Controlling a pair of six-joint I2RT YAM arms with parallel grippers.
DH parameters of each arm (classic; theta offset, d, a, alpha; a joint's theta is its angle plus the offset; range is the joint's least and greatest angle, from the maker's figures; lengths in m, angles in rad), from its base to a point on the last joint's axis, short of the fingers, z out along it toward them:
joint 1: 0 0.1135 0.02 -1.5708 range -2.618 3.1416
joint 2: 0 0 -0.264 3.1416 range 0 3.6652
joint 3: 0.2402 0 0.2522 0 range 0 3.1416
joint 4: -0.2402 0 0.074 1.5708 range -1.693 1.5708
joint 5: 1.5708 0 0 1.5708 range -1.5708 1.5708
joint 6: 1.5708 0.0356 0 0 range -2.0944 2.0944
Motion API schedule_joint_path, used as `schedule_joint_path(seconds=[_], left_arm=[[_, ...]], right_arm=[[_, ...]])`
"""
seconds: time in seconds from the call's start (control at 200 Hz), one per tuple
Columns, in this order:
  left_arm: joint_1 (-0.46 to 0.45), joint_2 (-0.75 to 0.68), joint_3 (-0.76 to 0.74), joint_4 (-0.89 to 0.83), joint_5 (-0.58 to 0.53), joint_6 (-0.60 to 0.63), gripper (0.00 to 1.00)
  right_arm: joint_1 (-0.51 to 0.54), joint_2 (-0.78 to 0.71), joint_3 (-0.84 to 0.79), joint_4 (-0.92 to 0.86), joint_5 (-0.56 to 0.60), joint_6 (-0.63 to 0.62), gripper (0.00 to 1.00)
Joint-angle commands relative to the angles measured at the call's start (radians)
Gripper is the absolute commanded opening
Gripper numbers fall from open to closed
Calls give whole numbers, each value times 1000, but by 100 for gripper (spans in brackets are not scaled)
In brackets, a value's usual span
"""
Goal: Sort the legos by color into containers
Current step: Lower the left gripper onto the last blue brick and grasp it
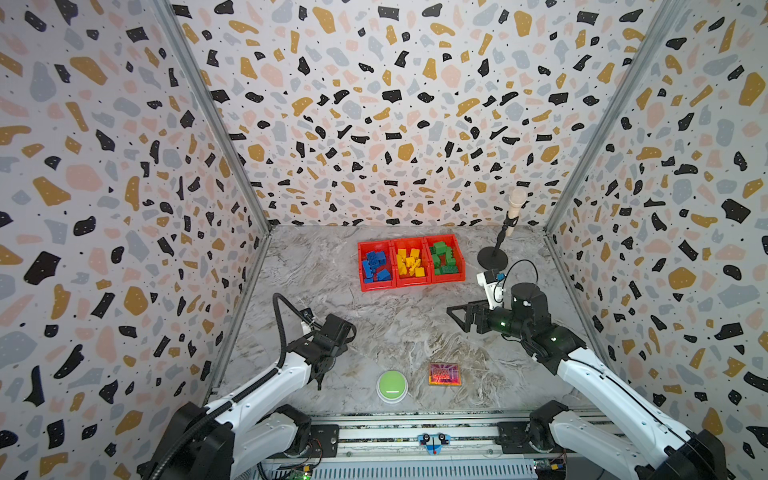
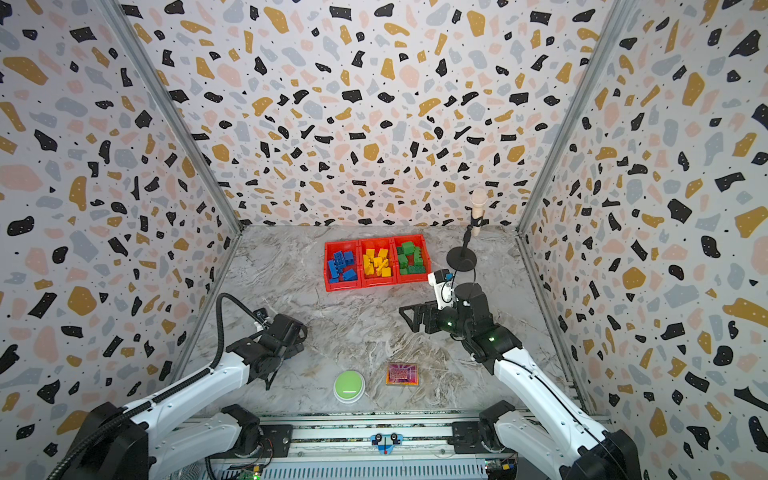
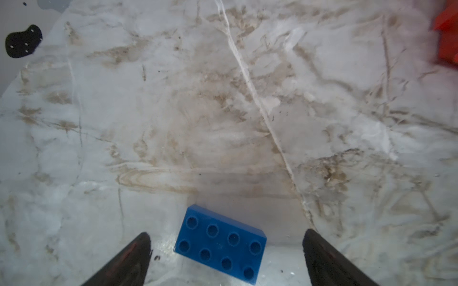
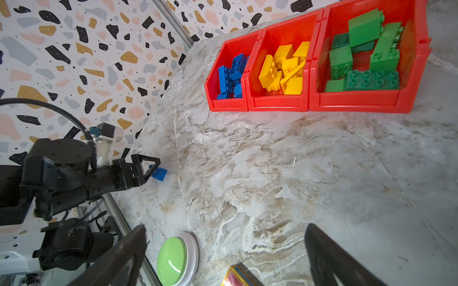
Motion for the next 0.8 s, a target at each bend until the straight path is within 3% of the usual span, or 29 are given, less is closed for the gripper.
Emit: schedule_joint_path(seconds=[0.0,0.195,0.41,0.796], left_arm=[[-5,70,-25,66,3,-1,97],[-5,177,-27,157,7,32,97],[-5,218,-28,198,69,63,77],[-74,203,-30,221,126,49,59]], right_arm=[[5,-54,-26,-3,22,21,100],[4,-89,-41,-45,58,20,100],[5,-91,-35,-57,69,30,100],[5,-2,25,-58,88,21,100]])
